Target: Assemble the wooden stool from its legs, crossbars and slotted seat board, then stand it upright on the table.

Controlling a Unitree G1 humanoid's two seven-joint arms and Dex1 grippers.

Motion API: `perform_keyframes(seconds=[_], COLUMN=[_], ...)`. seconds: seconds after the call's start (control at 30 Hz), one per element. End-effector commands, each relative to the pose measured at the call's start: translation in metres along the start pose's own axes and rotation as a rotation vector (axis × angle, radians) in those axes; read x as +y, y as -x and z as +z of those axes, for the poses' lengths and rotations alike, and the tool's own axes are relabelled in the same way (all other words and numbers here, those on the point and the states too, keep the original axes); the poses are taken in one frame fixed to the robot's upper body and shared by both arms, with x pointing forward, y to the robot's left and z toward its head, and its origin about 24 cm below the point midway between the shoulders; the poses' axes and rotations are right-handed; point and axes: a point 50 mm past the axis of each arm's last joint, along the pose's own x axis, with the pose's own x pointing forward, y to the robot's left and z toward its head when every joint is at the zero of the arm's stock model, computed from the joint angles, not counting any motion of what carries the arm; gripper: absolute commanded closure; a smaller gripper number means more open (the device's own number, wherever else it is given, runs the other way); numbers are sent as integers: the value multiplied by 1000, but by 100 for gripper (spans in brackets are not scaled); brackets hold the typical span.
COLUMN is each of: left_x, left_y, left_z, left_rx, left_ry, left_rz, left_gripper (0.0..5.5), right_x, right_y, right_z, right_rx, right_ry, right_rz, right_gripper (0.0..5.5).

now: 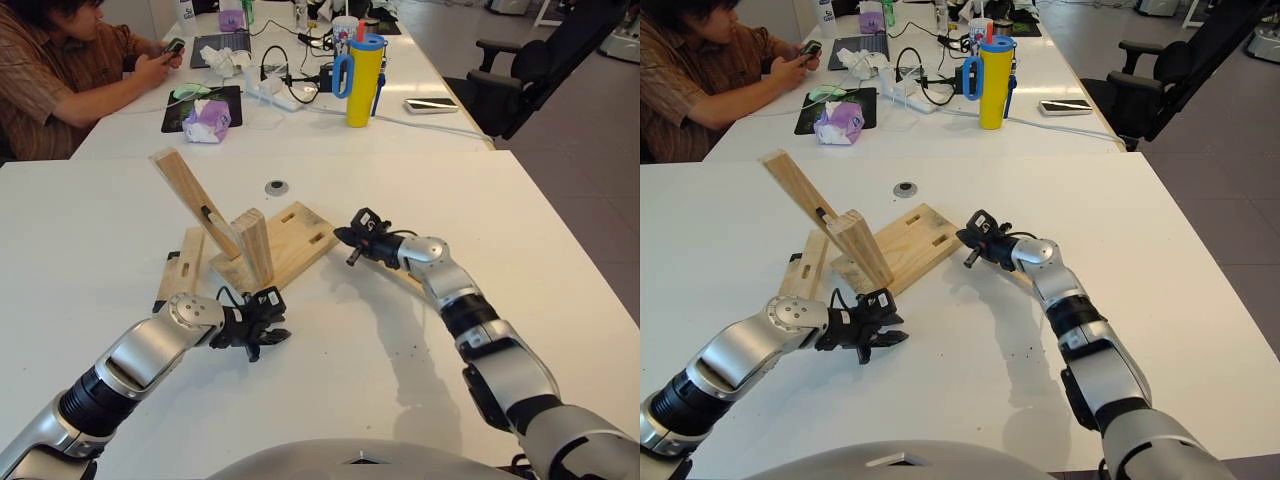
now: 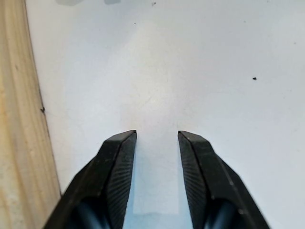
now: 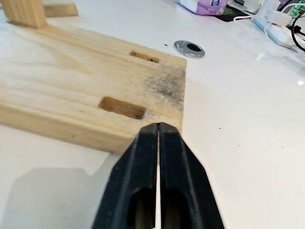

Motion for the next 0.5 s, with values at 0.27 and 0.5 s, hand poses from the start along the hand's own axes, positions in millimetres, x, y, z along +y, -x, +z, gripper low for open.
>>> perform_keyframes(seconds=[0.27,0.5], left_x=[-1,27], left_y=[-9,0], left_z=[-9,-3], left_rx=[44,29], left_ry=[34,38], left_rz=[18,224], left_gripper=[386,386], right_x=[-1,12], right_y=[-14,2], right_z=[-10,-44], right_rx=[148,554], right_ry=[74,-4], right_rz=[44,363], right_gripper=[550,550])
